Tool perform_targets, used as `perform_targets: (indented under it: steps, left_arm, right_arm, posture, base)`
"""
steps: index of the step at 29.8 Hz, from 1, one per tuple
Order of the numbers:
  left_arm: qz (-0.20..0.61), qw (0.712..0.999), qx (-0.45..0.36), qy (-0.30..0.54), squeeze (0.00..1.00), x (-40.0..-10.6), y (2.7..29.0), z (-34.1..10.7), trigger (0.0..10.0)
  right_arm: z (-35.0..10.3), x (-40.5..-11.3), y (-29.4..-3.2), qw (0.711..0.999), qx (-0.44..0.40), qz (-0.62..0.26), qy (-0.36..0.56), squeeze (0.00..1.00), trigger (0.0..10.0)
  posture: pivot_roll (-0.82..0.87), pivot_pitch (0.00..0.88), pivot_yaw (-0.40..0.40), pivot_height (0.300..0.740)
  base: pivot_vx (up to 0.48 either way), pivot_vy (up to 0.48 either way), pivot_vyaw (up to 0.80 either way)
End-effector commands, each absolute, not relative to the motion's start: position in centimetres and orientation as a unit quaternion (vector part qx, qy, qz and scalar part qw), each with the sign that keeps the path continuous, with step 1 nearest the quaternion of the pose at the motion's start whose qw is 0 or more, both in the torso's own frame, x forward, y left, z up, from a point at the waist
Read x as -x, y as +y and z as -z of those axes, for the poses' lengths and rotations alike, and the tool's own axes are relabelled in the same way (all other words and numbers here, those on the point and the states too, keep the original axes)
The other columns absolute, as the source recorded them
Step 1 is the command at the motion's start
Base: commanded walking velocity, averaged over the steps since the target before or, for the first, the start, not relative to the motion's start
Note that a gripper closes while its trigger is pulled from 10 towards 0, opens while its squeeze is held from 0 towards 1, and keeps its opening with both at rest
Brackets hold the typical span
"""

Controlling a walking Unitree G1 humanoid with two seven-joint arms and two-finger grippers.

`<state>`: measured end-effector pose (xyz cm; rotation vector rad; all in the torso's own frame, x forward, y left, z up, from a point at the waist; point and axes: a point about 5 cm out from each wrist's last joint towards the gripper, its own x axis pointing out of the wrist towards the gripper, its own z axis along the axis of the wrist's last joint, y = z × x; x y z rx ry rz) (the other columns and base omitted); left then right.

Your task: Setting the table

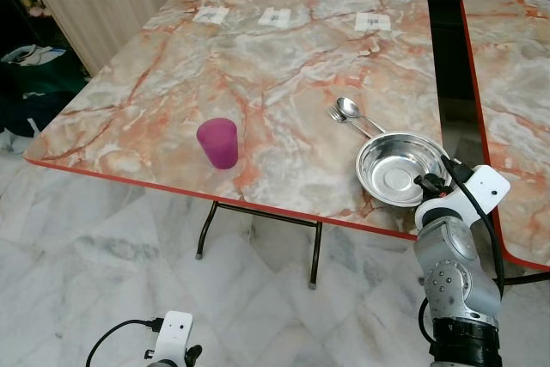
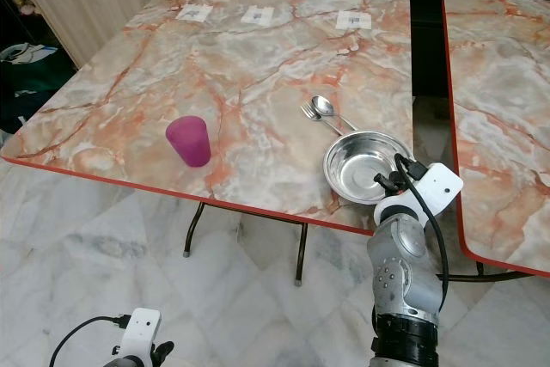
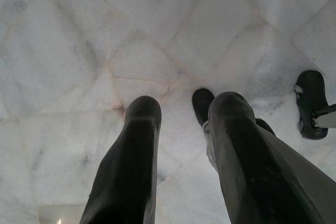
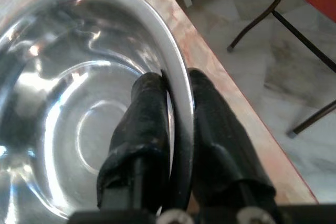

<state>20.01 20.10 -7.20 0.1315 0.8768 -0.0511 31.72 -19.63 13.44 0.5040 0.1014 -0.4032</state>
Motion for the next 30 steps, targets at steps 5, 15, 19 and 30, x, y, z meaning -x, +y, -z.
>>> perform_targets:
  steps: [5, 15, 19, 30]
  left_arm:
    - [0.021, 0.896, -0.068, 0.439, 0.00, -19.2, 20.5, 7.6, 10.0]
    - [0.031, 0.895, -0.080, 0.438, 0.00, -19.3, 20.4, 7.6, 10.0]
    - [0.035, 0.895, -0.087, 0.436, 0.00, -19.3, 20.3, 7.5, 10.0]
    - [0.033, 0.895, -0.088, 0.436, 0.00, -19.3, 20.3, 7.6, 10.0]
  right_arm:
    - [-14.2, -31.4, -18.9, 0.958, -0.231, 0.171, -0.010, 0.00, 6.4]
    - [-16.1, -31.1, -18.9, 0.960, -0.213, 0.146, -0.109, 0.00, 10.0]
    - [-16.5, -31.3, -18.7, 0.963, -0.196, 0.138, -0.122, 0.00, 10.0]
    - [-16.7, -31.4, -18.7, 0.964, -0.185, 0.134, -0.137, 0.00, 10.0]
  posture:
    - [-0.11, 0.139, 0.052, 0.740]
    - [-0.11, 0.135, 0.053, 0.740]
    - [-0.11, 0.133, 0.053, 0.740]
    - [-0.11, 0.132, 0.052, 0.740]
  base:
    - [0.000, 0.000, 0.00]
    - [0.000, 0.000, 0.00]
    - [0.000, -0.424, 0.00]
    - [0.000, -0.472, -0.50]
